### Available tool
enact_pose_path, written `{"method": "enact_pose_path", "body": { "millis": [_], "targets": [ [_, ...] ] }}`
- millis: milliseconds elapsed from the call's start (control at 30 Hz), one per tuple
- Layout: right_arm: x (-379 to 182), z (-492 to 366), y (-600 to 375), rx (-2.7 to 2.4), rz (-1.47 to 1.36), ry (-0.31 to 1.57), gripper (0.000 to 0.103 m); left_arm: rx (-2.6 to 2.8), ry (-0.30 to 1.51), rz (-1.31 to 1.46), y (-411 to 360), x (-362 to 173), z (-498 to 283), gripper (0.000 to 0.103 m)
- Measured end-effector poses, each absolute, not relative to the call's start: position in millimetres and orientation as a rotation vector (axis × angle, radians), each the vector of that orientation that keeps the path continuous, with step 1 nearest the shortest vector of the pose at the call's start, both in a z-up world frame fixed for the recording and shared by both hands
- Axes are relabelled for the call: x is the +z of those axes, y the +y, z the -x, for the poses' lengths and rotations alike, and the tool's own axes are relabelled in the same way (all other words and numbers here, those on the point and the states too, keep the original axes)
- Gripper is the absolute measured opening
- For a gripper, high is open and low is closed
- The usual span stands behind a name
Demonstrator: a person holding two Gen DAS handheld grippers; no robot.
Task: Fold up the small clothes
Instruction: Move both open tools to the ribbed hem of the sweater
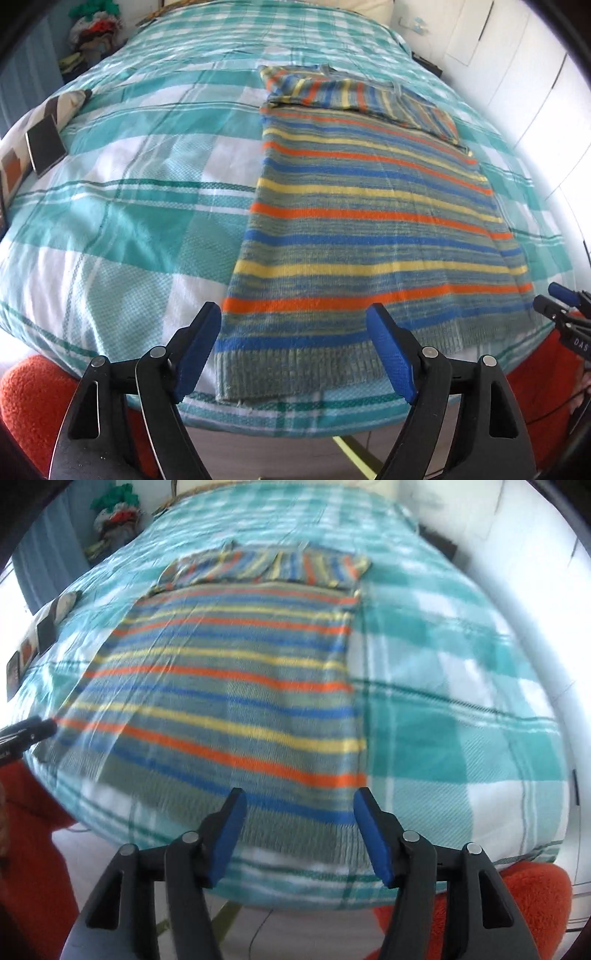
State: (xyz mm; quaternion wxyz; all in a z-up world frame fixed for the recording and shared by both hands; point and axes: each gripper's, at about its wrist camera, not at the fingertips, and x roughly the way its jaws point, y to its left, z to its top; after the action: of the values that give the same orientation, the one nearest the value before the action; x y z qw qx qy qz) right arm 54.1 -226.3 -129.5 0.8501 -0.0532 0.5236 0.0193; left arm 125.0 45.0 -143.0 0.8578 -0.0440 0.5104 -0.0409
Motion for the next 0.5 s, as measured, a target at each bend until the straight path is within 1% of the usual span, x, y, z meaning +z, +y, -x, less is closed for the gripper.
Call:
{"method": "enact_pose_path", "body": {
  "millis": [133, 267, 500],
  "targets": [
    [-129, -50, -219, 0.03, 0.13, 1.083, 0.062, -0.083, 1.05, 0.054, 38, -143, -122, 0.083],
    [-131, -46, -223, 0.004, 0.133, 1.08, 0.068, -0.083, 1.055, 0.037, 33, -148, -115, 0.084],
    [-132, -45, -226, -0.039, 0.147, 1.061, 0.069, -0.071, 1.052, 0.013, 34, -149, -111, 0.084]
  ]
}}
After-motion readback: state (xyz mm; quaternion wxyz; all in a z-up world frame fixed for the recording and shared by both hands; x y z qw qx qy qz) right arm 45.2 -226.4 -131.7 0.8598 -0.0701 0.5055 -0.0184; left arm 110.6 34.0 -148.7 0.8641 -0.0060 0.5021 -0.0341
